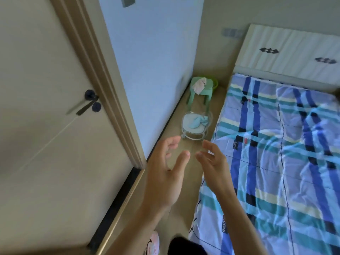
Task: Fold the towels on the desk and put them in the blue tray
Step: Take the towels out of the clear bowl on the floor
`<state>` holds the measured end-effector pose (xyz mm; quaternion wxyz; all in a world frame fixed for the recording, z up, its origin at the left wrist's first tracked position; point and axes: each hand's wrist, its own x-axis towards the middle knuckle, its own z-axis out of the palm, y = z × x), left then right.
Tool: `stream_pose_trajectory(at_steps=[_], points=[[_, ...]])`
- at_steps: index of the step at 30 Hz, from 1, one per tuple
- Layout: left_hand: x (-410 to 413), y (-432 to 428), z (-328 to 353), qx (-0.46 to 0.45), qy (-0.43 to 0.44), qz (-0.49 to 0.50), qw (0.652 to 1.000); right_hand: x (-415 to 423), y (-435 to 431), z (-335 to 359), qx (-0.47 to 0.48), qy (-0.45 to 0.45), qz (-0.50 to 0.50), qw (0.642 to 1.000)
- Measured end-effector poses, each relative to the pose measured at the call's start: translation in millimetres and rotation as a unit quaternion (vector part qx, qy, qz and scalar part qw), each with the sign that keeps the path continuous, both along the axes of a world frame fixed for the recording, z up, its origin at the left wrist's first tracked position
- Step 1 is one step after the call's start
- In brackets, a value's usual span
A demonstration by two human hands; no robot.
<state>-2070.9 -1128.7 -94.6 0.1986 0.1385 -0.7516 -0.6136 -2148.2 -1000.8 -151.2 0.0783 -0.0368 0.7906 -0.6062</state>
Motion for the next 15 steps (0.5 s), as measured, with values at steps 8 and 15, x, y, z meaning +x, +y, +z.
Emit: stream_pose_trajectory(at_steps=[8, 15], points=[[-160, -38, -18, -0.011, -0.030, -0.090, 0.995, -136, -31, -22, -0.005, -0.015, -0.080, 0.997], [-327, -48, -42, -0.024, -0.070, -0.123, 0.990, -294, -37, -49, -0.013, -0.044, -0.112, 0.993]])
